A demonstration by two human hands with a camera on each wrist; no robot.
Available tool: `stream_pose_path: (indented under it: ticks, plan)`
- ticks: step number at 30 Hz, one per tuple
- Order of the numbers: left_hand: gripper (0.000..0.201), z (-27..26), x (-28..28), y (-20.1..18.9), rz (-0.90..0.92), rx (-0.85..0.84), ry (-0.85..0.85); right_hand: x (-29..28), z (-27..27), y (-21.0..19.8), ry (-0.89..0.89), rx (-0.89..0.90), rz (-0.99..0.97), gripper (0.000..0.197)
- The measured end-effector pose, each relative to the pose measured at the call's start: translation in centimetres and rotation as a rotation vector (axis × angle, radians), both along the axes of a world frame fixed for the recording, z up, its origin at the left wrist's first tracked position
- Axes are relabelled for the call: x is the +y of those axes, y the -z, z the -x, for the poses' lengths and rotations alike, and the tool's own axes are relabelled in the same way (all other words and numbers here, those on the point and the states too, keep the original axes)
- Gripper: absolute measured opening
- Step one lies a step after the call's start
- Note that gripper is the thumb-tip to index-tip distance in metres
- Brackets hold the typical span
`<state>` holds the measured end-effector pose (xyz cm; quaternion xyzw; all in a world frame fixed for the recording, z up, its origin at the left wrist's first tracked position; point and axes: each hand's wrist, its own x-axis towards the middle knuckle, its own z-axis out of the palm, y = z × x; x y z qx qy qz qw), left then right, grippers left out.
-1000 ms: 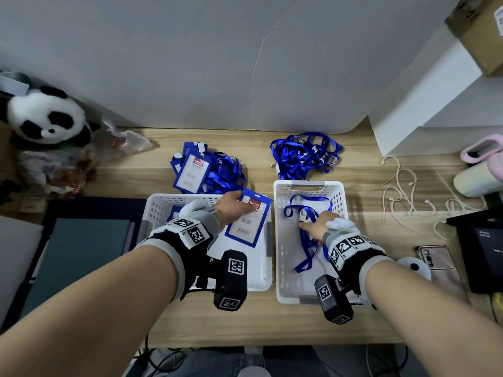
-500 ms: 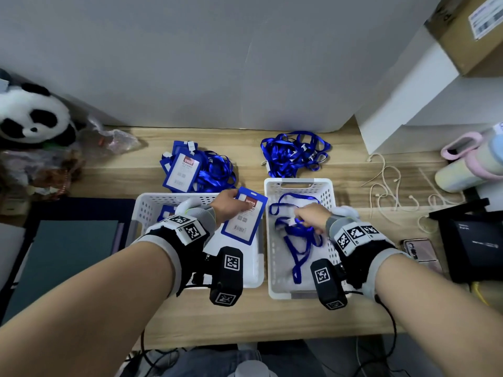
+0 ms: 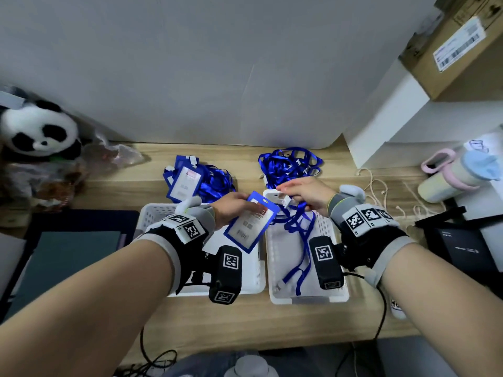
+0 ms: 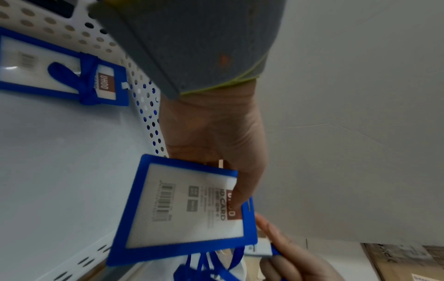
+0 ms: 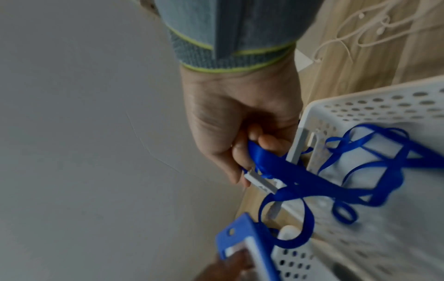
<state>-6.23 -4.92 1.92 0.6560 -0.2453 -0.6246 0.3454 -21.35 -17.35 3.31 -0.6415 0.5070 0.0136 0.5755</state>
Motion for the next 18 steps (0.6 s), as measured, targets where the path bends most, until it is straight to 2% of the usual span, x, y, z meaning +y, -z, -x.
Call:
stream_pose_path:
  ticks: [2,5,7,11,14,18]
  plan:
    - [0.005,0.1,0.2,-0.4,0.006,0.011,0.064,0.4,-0.4,-0.5,0.019,-0.073,-0.022,0.021]
    - [0.006,0.2,0.2,-0.7,0.029,0.044,0.113,0.8,-0.9,-0.9,0.015,-0.127,0.046,0.019]
    - [0.005,0.2,0.3,-0.7,0.061,0.044,0.103,0.8,-0.8,-0.7,-0.035,-0.034,0.152,0.024]
    - [0.005,-0.5,0.6,-0.6,0.081,0.031,0.043,1.2,0.3,0.3,-0.228,0.335,0.244,0.025]
    - [0.005,-0.8,0.8,-0.7,0.076,0.039,-0.001,1.5,1.0,0.9,-0.120,0.349,0.266,0.030]
    - [0.005,-0.7,0.9,-0.6,0.033,-0.048,0.025,1.2,1.6,1.0,0.187,0.072,0.243,0.028]
